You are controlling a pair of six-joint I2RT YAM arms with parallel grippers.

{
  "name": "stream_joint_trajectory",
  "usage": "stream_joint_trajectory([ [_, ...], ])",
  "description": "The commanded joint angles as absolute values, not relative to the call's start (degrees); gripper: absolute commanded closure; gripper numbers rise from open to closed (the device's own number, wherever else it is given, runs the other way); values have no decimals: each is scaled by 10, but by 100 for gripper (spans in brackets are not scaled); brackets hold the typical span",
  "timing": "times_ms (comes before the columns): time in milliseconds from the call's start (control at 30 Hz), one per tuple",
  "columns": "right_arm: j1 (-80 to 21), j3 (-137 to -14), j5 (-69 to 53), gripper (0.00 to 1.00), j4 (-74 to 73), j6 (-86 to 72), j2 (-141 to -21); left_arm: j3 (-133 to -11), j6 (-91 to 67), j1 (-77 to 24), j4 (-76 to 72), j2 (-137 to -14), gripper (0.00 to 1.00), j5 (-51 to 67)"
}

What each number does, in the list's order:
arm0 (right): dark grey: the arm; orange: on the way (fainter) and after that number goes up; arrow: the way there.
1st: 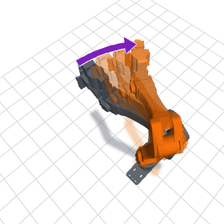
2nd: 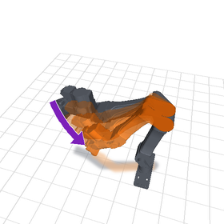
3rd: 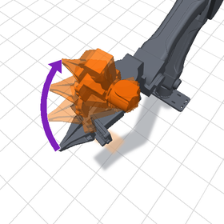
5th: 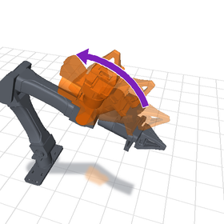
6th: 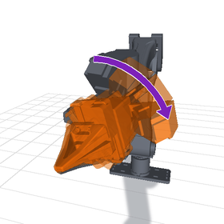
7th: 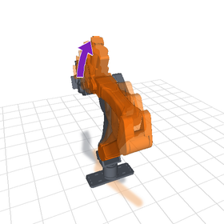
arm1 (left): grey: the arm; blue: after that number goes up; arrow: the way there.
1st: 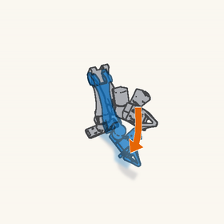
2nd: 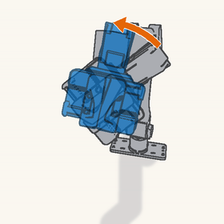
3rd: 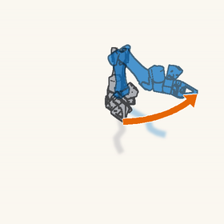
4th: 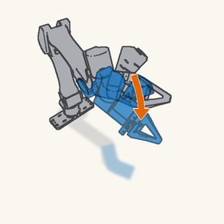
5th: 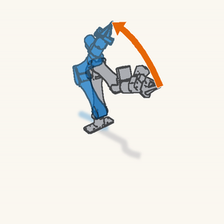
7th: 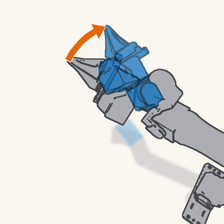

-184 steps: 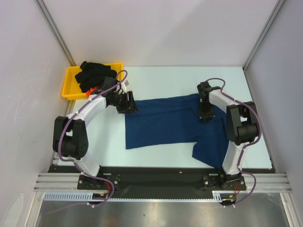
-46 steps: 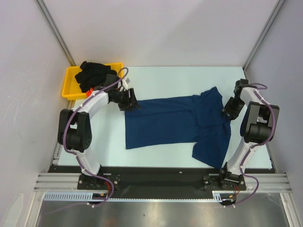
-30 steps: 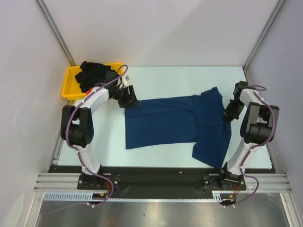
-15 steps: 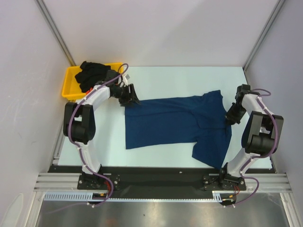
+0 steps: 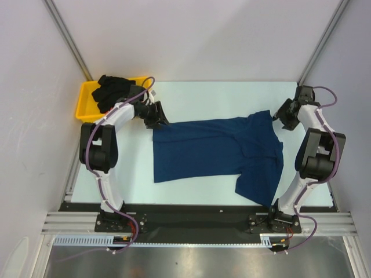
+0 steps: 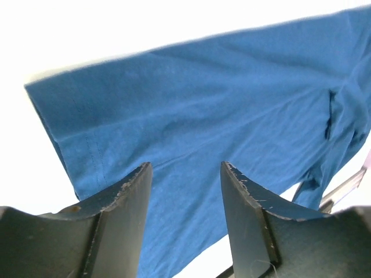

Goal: Fold and stack the t-shirts
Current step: Fold the tshirt

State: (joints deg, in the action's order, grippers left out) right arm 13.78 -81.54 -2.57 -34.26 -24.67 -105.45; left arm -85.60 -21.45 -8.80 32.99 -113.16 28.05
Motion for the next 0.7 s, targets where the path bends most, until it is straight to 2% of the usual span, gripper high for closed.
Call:
stream_joint_trajectory([
  [0, 141, -826, -85, 39, -207, -257, -1107, -857, -257, -84, 276, -1124, 44, 257],
  [167, 142, -866, -153, 38, -157, -226, -1161, -827, -272, -84, 229, -1135, 45, 259],
  [367, 141, -930, -154, 35, -159, -211, -1209, -861, -267, -81, 245, -1182, 45, 257],
  [667, 140, -960, -174, 41, -197, -203, -1253, -865, -277, -76, 257, -1195, 45, 243],
])
